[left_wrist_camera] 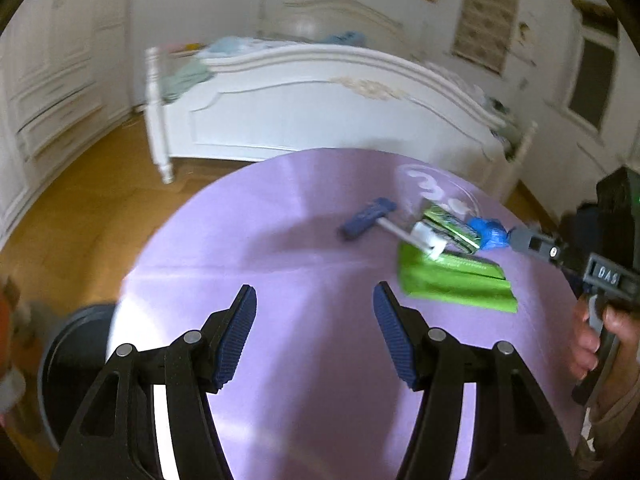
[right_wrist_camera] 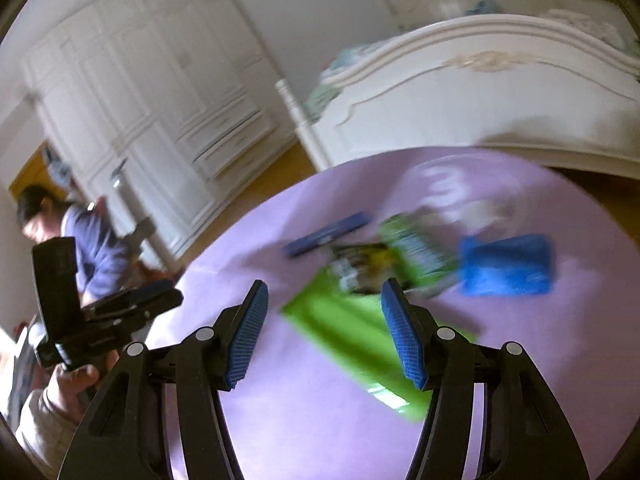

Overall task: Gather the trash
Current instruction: 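Grasp the blue stick with the left tool while the right tool grasps the green gum can, then carry the blue stick and green can over the bin and open both tools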

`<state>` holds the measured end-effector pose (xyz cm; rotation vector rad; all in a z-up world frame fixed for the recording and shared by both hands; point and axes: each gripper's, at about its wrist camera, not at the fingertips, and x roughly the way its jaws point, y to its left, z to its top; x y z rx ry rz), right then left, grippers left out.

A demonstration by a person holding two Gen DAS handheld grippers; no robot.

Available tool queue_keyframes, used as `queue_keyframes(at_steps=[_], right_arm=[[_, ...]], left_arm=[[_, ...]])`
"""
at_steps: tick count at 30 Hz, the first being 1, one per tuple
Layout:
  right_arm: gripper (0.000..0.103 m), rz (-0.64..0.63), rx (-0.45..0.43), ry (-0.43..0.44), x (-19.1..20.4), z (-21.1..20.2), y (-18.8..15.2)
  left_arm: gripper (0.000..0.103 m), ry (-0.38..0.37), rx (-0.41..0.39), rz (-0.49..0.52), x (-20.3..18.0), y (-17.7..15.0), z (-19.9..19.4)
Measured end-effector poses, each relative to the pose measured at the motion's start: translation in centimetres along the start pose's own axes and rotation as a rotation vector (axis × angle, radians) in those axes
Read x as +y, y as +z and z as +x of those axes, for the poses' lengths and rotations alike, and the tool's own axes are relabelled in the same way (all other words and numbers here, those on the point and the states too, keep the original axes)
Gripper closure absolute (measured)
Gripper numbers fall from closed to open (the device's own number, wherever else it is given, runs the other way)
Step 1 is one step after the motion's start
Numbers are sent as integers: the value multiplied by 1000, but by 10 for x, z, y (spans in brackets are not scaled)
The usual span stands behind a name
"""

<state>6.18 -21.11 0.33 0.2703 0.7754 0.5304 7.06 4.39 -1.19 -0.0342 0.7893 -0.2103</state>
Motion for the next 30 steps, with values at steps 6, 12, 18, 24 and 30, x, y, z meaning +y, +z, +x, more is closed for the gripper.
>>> queue_keyframes(at_steps=[6, 12, 18, 24, 30], right_arm=[[53, -42, 15, -45, -24, 19, 22], [53, -163, 121, -145, -24, 67, 36], [56, -249, 166, -221, -23, 91, 30], [70, -263, 177, -208, -19, 96, 27], [71, -193, 140, -162, -28, 86, 30]], left_arm=[[42, -14, 40, 104, -30, 27, 50], [43, 8, 91, 145, -33, 48, 91], [58, 7, 158, 219, -40, 49, 120], [73, 4, 137, 224, -43, 51, 124], [89, 12, 115, 135, -32, 48, 116]])
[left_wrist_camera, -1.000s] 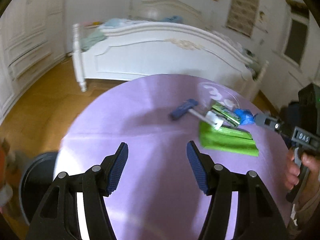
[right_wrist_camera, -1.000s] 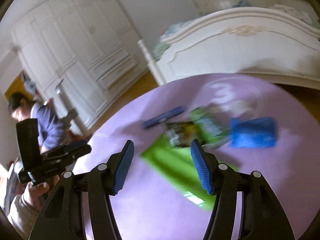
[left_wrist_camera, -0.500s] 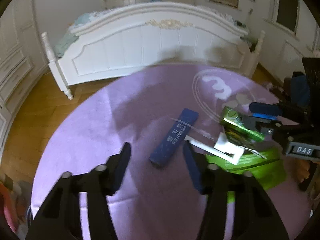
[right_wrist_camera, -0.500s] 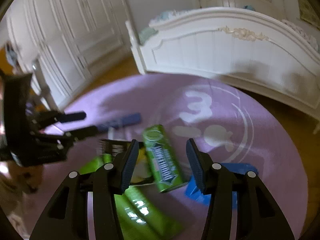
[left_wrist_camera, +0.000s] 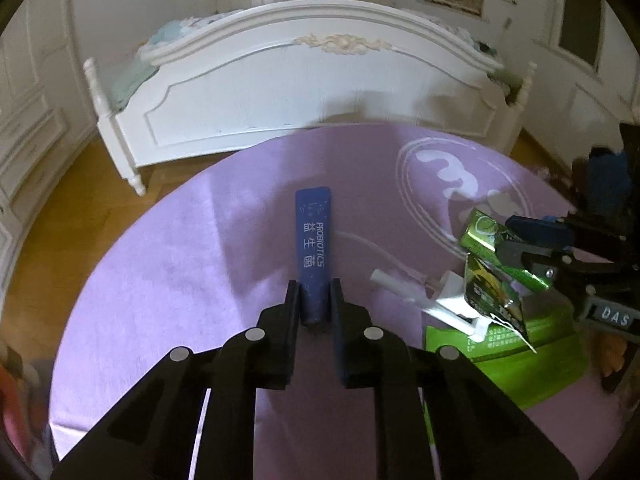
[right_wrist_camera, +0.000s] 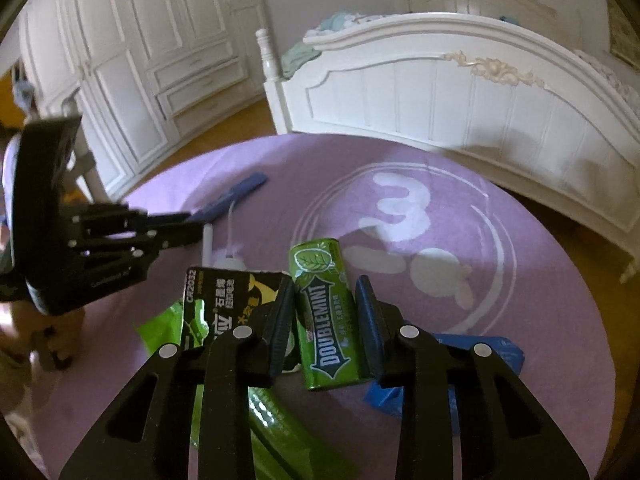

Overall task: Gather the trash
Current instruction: 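Carry the blue stick and green can over the bin and open both tools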

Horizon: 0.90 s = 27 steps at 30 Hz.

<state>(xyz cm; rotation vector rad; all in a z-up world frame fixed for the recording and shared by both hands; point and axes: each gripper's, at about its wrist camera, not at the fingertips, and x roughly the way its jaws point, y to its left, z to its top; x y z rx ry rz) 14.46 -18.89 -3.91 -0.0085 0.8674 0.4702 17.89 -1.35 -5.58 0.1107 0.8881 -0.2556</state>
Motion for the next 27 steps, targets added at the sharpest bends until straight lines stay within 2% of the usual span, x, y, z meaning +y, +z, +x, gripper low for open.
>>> queue_keyframes(at_steps=[5, 11, 18, 27], right_arm=[[71, 92, -89, 55, -14, -23, -3], [71, 182, -199, 156, -9, -67, -12], [71, 190, -202, 231, 19, -98, -19], [71, 115, -170, 285, 82, -112, -22]], left_arm=[[89, -9, -35, -31, 3, -9, -24], [89, -34, -97, -90, 9, -28, -69], [89, -42, -175, -159, 18, -62, -125], [89, 18, -244, -278, 46, -124, -180]])
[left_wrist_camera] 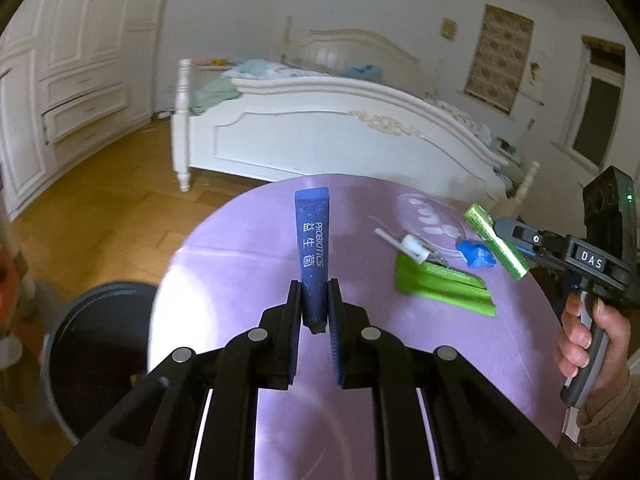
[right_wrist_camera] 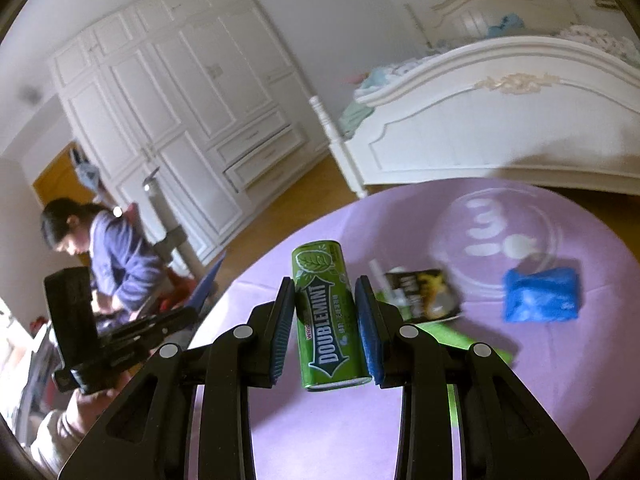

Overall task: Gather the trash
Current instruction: 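Carry the blue stick and green can over the bin and open both tools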

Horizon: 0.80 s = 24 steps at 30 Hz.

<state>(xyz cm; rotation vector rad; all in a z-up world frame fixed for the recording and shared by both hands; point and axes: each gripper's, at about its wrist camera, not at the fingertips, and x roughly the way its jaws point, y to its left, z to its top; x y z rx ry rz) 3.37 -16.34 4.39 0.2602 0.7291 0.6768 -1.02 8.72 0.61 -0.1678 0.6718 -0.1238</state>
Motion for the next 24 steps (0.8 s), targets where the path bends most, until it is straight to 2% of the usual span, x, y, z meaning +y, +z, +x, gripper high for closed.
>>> queue_keyframes(at_steps=[6, 11, 17, 24], right_arm=[[71, -58, 68, 49, 54, 25, -12], [71, -117, 151, 123, 106, 56, -20], [71, -167, 263, 197, 164, 108, -33], [79, -212, 358, 239, 223, 174, -40]], left_arm=[[89, 56, -32, -108, 43, -29, -38], [89, 110, -59, -178, 78, -49, -63], [89, 151, -68, -244, 111, -68, -76], [89, 179, -44, -319, 148, -89, -76]])
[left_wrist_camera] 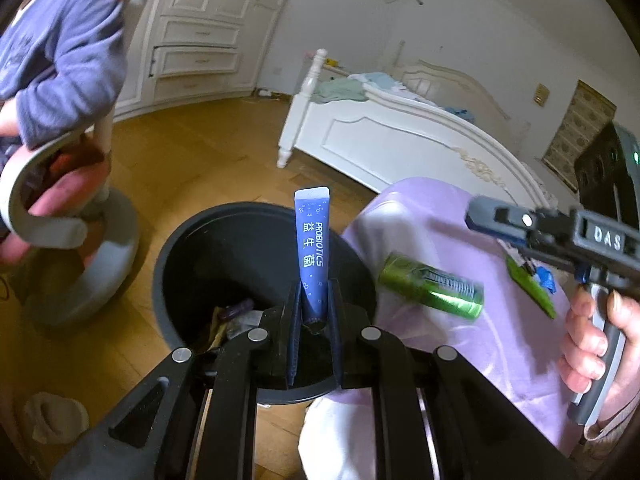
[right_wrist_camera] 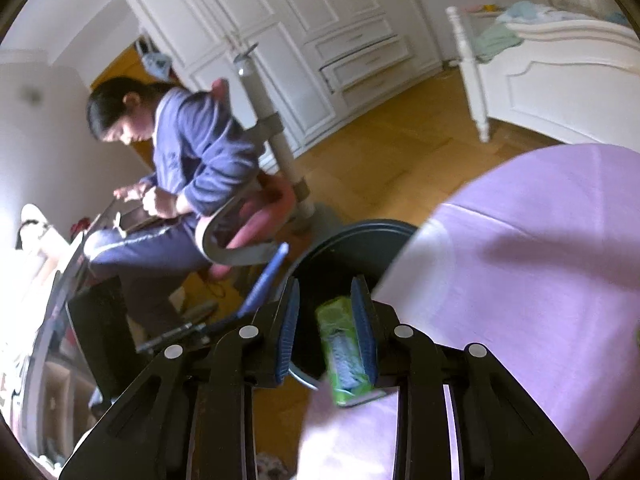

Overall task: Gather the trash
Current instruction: 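Carry the blue stick and green can over the bin and open both tools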

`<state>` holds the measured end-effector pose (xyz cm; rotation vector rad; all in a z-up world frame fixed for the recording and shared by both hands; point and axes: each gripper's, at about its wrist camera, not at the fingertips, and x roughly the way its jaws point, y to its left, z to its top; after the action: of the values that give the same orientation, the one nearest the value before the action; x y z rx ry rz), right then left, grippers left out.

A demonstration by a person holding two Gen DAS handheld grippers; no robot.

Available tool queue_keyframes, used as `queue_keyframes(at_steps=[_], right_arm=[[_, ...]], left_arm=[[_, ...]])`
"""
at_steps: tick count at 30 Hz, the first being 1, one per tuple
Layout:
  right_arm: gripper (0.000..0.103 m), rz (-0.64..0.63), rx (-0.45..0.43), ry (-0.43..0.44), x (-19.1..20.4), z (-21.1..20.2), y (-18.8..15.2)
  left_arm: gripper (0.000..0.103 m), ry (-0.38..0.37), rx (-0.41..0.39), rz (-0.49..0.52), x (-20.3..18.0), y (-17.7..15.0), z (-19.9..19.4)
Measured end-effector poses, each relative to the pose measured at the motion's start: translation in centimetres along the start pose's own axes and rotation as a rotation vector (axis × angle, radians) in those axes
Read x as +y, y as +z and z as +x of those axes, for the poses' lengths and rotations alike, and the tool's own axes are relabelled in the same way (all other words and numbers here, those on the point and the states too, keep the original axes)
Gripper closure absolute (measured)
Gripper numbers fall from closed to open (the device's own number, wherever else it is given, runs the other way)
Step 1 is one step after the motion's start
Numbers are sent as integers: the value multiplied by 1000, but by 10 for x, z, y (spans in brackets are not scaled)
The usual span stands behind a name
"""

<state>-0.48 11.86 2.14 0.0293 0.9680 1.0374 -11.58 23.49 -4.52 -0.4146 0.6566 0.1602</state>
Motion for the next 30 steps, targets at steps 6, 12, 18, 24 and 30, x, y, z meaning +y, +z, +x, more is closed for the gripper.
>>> queue_keyframes(at_steps=[6, 12, 18, 24, 30], right_arm=[[79, -19, 32, -9, 8, 35, 13], [79, 9, 28, -28, -8, 41, 16], [79, 37, 38, -19, -23, 35, 4], [58, 87, 30, -8, -39, 22, -12], [49, 130, -31, 2, -58, -14, -25]], left_arm=[[89, 11, 25, -48, 22, -7, 14], [89, 10, 69, -58, 29, -12, 36], [86, 46, 99, -49, 36, -12, 49], [33, 107, 77, -39, 30, -10, 41], [32, 72, 71, 18, -1, 1, 34]])
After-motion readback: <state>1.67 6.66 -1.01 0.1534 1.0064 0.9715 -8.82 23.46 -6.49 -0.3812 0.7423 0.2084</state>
